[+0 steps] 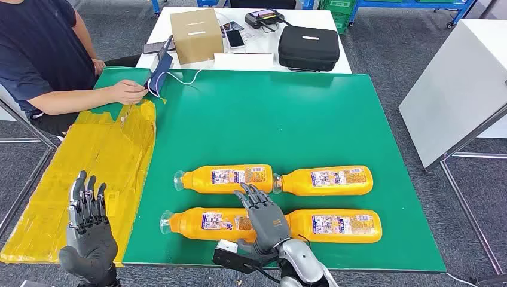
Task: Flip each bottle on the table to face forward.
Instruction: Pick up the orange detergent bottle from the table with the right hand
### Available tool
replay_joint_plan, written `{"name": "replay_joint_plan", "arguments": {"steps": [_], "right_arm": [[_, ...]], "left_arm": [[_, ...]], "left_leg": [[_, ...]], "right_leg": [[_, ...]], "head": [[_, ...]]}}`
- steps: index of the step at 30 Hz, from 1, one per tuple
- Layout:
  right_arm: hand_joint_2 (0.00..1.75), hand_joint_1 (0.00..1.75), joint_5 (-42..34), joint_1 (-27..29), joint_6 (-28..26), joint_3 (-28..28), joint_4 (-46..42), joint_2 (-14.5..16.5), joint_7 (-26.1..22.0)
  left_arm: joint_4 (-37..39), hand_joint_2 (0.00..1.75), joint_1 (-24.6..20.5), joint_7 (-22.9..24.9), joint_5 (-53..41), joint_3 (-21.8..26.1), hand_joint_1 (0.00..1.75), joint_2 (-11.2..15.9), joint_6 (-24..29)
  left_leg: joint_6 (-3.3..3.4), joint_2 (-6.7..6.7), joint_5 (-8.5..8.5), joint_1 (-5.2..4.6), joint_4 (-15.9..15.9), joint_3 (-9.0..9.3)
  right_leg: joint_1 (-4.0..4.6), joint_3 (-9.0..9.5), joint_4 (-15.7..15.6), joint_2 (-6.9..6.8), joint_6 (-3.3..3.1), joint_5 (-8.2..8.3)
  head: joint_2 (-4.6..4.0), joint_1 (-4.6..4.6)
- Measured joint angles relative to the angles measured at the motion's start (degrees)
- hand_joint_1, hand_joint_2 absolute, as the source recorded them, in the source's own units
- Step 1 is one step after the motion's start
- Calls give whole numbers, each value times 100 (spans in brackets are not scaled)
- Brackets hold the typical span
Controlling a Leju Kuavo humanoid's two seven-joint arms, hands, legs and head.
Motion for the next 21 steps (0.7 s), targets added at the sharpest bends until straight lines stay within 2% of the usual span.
{"name": "replay_joint_plan", "arguments": {"steps": [3, 4, 7, 8, 15, 21], "right_arm": [[175, 0, 56, -128, 143, 48, 292, -18, 82], [175, 38, 74, -199, 205, 78, 444, -26, 109], [175, 168, 25, -463, 376, 179, 880, -41, 112], [175, 175, -40, -570, 443, 220, 1026, -50, 75], [175, 175, -609, -1111, 750, 465, 1775, -130, -383], [175, 175, -951, -1317, 819, 642, 1977, -214, -445]], "left_arm": [[34, 0, -31, 1, 5, 13, 0, 0, -26], [52, 0, -48, 1, 8, 16, 0, 0, -42], [109, 0, -114, 0, 11, 19, 0, 0, -72], [135, 0, -141, 0, 19, 19, 0, 0, -77], [342, 0, -327, 1, 133, 14, 0, 3, -82], [433, 0, -359, 1, 362, 21, 0, 4, -82]], "left_leg": [[1, 0, 1, 0, 0, 0], [1, 0, 1, 0, 0, 0], [1, 9, 1, 0, 0, 5], [0, 18, -1, 0, 0, 11], [-18, 57, -26, 8, -3, 79], [-15, 65, -16, 12, -3, 91]], "right_leg": [[0, 1, 0, 0, 0, 0], [0, 1, 0, 0, 0, 0], [0, -1, 0, 5, 0, 0], [1, -6, 0, 10, -1, 0], [9, -8, -2, 55, -16, 3], [14, 1, -2, 66, -25, 11]], "head": [[0, 1], [0, 1], [0, 1], [0, 2], [0, 1], [0, 1]]}}
